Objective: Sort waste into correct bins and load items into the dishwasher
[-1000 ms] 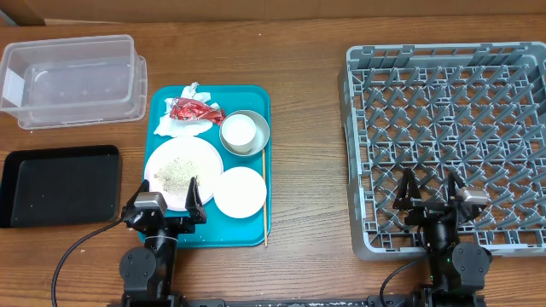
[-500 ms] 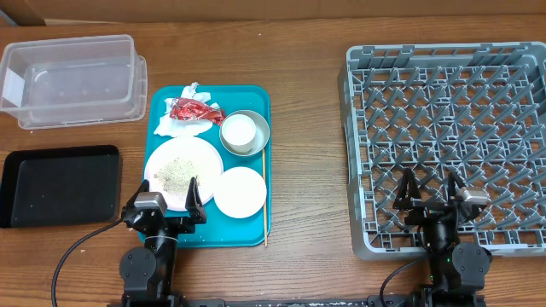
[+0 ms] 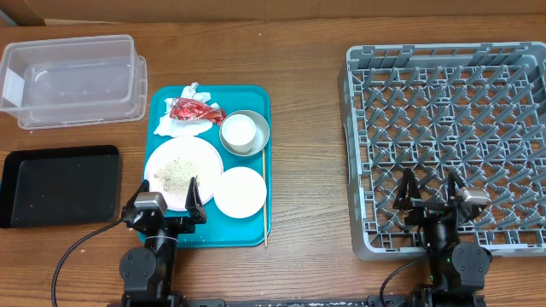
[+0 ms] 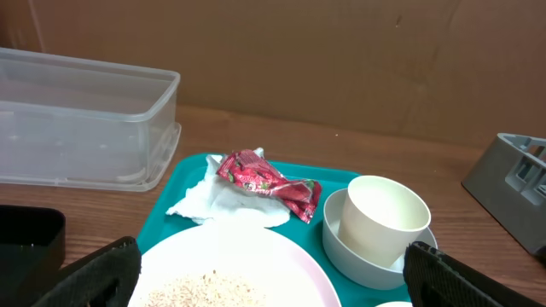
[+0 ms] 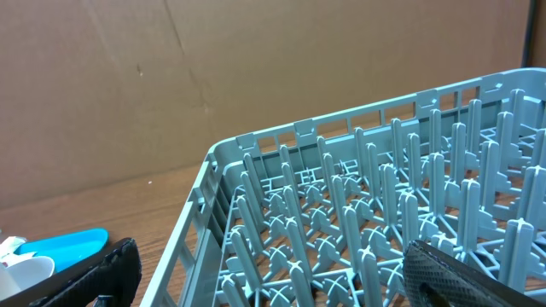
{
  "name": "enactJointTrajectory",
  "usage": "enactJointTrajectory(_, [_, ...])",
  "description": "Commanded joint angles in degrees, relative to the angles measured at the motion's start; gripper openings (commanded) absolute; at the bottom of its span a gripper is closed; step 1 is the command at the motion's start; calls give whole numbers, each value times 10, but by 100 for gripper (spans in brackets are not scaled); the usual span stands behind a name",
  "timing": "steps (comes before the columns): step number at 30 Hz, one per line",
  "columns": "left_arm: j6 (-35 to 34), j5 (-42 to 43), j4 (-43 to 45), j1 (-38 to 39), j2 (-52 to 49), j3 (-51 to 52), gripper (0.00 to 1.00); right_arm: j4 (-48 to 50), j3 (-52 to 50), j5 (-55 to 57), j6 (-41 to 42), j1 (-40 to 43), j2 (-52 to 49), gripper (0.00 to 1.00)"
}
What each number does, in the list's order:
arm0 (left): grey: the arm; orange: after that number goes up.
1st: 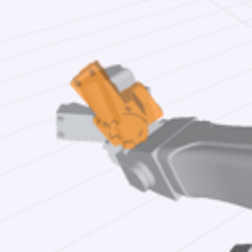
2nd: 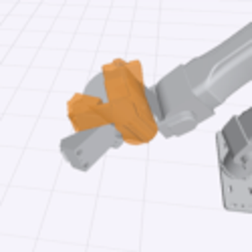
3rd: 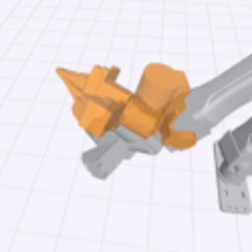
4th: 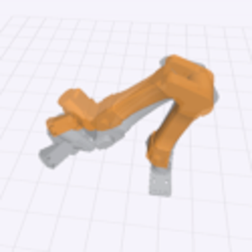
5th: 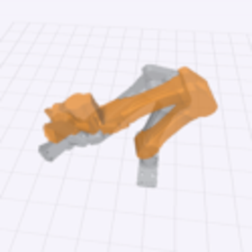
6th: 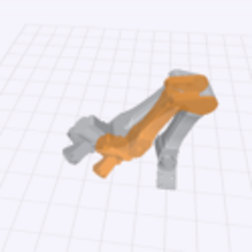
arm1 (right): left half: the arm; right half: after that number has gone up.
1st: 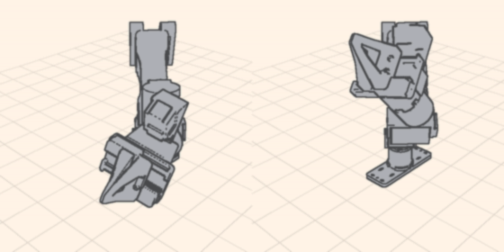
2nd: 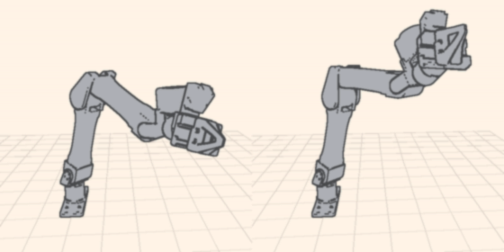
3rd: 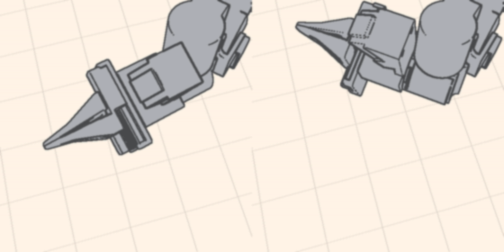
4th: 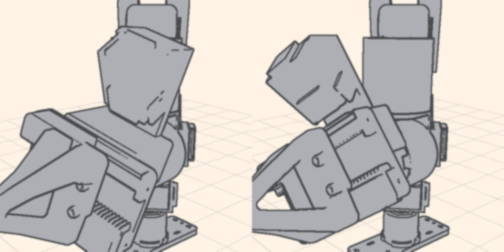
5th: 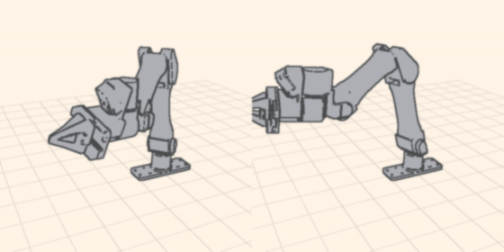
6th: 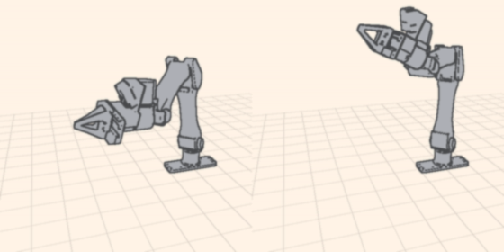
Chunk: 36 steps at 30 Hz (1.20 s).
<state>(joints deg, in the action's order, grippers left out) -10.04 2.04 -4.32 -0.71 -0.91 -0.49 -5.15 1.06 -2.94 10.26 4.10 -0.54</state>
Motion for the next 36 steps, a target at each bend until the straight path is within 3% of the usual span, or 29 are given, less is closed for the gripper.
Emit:
enactJointTrajectory(1, [13, -5, -1, 4, 7, 2, 100, 5, -6, 3, -2, 2, 4, 100])
enactJointTrajectory(18, [-9, -5, 1, 4, 7, 2, 100, 5, -6, 3, -2, 2, 4, 100])
enactJointTrajectory(22, [-115, 21, 2, 4, 7, 2, 100, 5, -6, 3, -2, 2, 4, 100])
enactJointTrajectory(28, [-394, 103, 10, 4, 6, 2, 100, 5, -6, 3, -2, 2, 4, 100])
enactJointTrajectory(36, [-444, 193, 38, 3, 7, -5, 100, 5, -6, 3, -2, 2, 4, 100])
